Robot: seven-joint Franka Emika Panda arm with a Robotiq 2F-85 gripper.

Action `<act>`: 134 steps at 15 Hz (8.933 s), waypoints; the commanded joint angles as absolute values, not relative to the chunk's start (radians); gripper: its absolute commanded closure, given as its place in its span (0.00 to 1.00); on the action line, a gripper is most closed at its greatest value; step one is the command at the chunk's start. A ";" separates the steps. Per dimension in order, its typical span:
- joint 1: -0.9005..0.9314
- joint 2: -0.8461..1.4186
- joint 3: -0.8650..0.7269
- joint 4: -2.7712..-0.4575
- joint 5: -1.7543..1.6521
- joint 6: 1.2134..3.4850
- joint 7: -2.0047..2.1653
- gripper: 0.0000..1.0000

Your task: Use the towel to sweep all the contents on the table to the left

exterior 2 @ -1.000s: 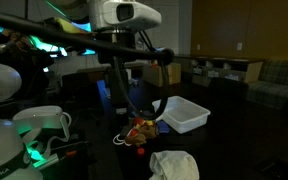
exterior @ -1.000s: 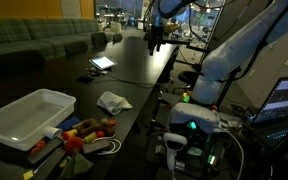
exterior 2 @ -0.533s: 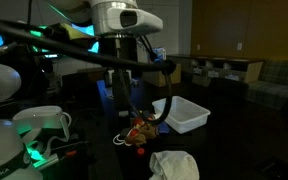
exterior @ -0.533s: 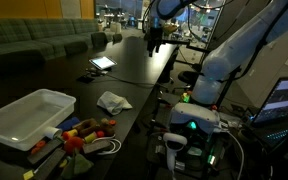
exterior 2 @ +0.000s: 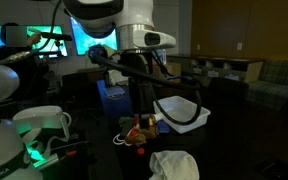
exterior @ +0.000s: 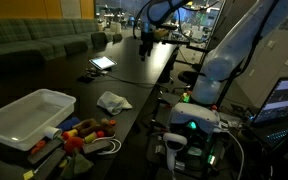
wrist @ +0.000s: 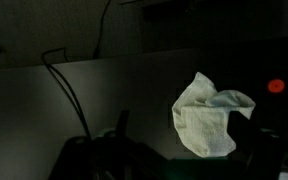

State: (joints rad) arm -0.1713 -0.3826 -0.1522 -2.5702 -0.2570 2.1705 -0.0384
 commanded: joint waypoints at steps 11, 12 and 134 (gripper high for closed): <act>-0.068 0.131 -0.089 -2.461 -0.046 2.638 -0.100 0.00; -0.070 0.189 -0.082 -2.447 -0.050 2.674 -0.097 0.00; 0.231 0.558 0.195 -2.325 0.013 2.564 0.014 0.96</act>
